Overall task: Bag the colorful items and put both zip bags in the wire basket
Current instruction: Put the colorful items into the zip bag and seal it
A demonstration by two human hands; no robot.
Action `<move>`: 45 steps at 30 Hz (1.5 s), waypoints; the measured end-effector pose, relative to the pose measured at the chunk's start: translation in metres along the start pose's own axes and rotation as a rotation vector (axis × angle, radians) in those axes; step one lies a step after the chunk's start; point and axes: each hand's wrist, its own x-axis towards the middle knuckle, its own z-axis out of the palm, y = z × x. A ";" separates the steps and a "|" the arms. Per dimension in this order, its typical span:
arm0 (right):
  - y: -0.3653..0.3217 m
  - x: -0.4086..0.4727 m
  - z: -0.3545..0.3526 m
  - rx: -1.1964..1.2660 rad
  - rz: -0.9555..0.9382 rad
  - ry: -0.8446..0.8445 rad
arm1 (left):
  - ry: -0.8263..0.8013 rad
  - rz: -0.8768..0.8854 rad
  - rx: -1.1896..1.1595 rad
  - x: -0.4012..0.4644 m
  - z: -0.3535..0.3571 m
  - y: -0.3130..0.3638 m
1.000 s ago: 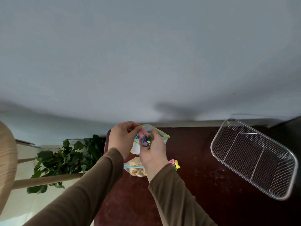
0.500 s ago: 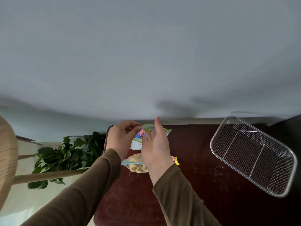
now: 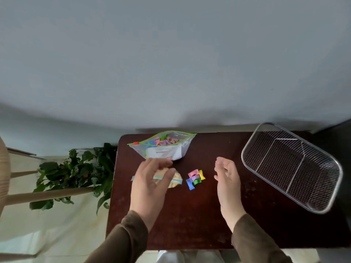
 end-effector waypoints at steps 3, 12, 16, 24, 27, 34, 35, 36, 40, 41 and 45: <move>0.044 0.017 -0.003 -0.387 -0.205 -0.051 | -0.044 -0.105 -0.079 -0.025 0.021 -0.011; 0.091 0.045 0.021 -1.338 -0.721 -0.223 | -0.123 -0.371 -0.128 -0.061 0.075 -0.047; 0.103 0.055 0.026 -1.389 -0.896 -0.240 | -0.145 -0.427 -0.123 -0.062 0.088 -0.061; 0.120 0.067 0.022 -1.322 -1.245 -0.227 | -0.159 -0.445 -0.113 -0.061 0.098 -0.073; 0.124 0.067 0.021 -1.232 -1.282 -0.257 | -0.148 -0.447 -0.117 -0.061 0.099 -0.073; 0.088 0.053 0.019 -0.891 -0.561 -0.334 | -0.129 -0.394 -0.150 -0.056 0.087 -0.053; 0.077 0.046 0.018 -0.679 -0.395 -0.337 | -0.126 -0.378 -0.154 -0.054 0.083 -0.048; 0.060 0.037 0.020 -0.481 -0.287 -0.342 | -0.118 -0.357 -0.162 -0.050 0.075 -0.040; -0.011 0.004 0.040 0.196 0.010 -0.370 | -0.052 -0.270 -0.171 -0.021 0.043 -0.015; -0.027 -0.001 0.047 0.311 0.068 -0.377 | -0.017 -0.251 -0.171 -0.011 0.033 -0.010; -0.074 -0.010 0.074 0.648 0.236 -0.391 | 0.089 -0.166 -0.172 0.029 -0.003 0.006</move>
